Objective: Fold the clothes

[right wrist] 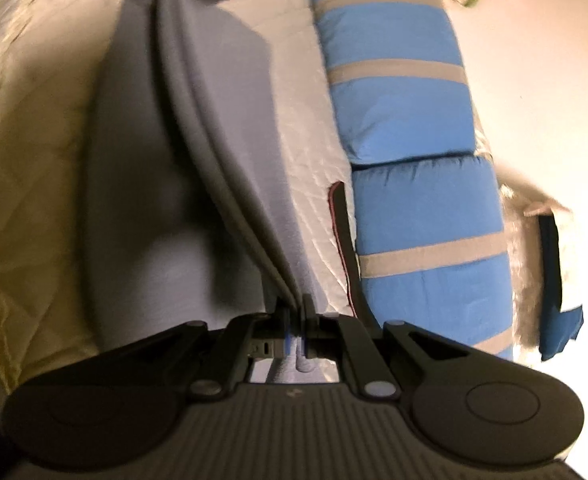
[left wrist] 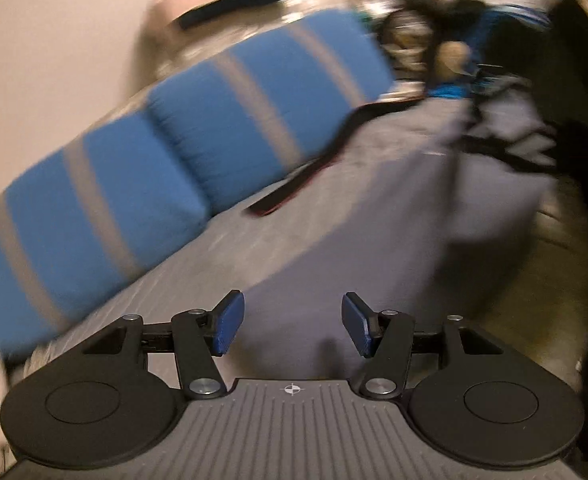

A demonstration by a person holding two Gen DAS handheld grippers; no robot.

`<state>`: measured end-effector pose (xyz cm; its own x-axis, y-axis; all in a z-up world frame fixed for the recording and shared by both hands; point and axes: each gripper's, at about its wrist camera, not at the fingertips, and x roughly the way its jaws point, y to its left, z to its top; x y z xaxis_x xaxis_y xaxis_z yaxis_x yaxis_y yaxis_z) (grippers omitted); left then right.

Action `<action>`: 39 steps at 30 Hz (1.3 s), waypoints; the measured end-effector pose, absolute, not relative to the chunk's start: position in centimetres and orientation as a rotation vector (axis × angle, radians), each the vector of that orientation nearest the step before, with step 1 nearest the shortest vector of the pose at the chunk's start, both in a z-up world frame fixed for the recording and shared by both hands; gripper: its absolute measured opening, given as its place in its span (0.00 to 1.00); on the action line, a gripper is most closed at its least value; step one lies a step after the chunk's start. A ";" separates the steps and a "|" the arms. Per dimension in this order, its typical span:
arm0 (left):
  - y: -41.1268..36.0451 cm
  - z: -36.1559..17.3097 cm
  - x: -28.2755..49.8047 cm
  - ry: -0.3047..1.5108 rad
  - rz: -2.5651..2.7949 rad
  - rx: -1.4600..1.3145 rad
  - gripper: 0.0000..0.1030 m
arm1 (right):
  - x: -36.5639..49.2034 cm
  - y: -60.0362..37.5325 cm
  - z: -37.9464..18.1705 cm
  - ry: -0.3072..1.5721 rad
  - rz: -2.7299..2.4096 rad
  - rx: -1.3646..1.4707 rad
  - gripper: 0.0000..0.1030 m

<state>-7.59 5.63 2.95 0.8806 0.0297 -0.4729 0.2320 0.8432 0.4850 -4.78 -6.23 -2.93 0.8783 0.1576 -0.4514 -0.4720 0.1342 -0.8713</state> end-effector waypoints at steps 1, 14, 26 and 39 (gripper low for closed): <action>5.0 2.5 -8.0 0.477 -0.125 0.604 0.51 | -4.5 -6.2 -2.5 0.277 0.464 -1.352 0.04; 0.9 -0.8 -11.4 0.381 -0.250 0.878 0.51 | -3.4 -6.3 -0.3 0.244 0.450 -1.315 0.04; 0.3 -1.0 -11.3 0.364 -0.292 0.867 0.51 | -2.6 -6.3 1.9 0.217 0.425 -1.277 0.08; 0.4 -4.0 -10.6 0.386 -0.063 1.131 0.53 | -2.7 -7.2 1.8 0.233 0.425 -1.284 0.08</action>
